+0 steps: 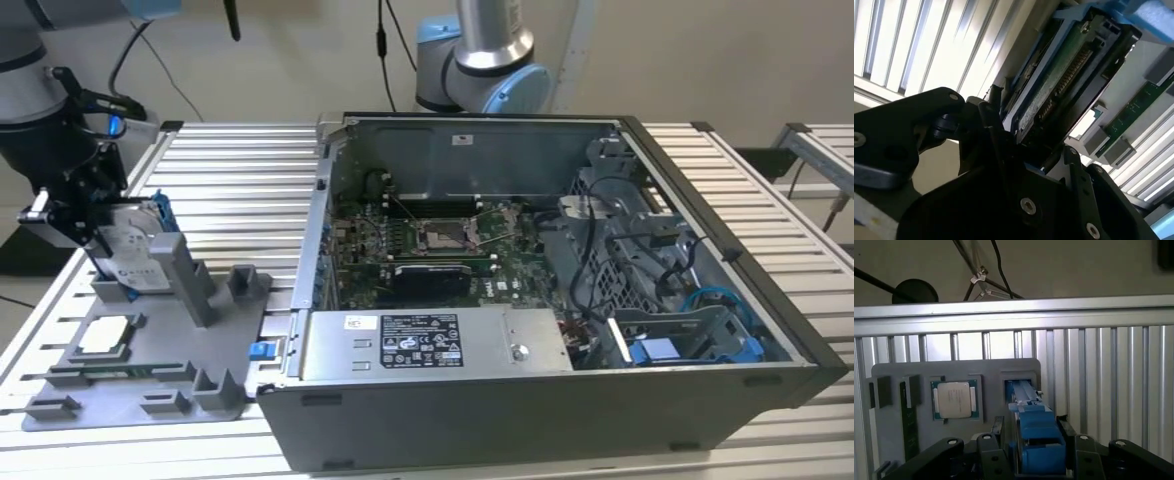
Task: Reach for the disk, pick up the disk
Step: 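Pick up the disk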
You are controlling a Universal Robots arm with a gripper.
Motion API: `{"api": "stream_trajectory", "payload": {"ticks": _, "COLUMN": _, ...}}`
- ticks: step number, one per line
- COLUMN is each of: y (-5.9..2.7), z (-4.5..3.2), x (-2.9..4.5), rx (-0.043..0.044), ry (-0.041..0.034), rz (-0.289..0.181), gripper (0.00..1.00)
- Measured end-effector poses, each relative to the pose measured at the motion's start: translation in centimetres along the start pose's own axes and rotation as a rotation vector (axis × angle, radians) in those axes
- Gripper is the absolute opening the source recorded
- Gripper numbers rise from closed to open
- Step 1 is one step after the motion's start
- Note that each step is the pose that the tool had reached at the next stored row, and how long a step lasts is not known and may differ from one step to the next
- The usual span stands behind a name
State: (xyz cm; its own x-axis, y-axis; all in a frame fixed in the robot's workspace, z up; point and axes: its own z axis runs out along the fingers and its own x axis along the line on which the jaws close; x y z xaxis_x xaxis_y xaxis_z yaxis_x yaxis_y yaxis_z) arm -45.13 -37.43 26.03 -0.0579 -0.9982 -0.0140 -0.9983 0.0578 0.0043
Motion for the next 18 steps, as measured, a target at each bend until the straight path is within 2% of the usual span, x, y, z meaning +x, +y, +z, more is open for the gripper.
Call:
{"api": "stream_trajectory", "payload": {"ticks": 1, "y": 0.00, "z": 0.02, "x": 0.00, "rx": 0.0001, "ry": -0.0001, "rz": 0.000, "gripper": 1.00}}
{"api": "stream_trajectory", "payload": {"ticks": 2, "y": 0.00, "z": 0.03, "x": 0.00, "rx": 0.0002, "ry": -0.0002, "rz": 0.000, "gripper": 0.00}}
{"api": "stream_trajectory", "payload": {"ticks": 18, "y": -0.01, "z": 0.05, "x": 0.00, "rx": 0.0005, "ry": -0.0004, "rz": 0.000, "gripper": 0.00}}
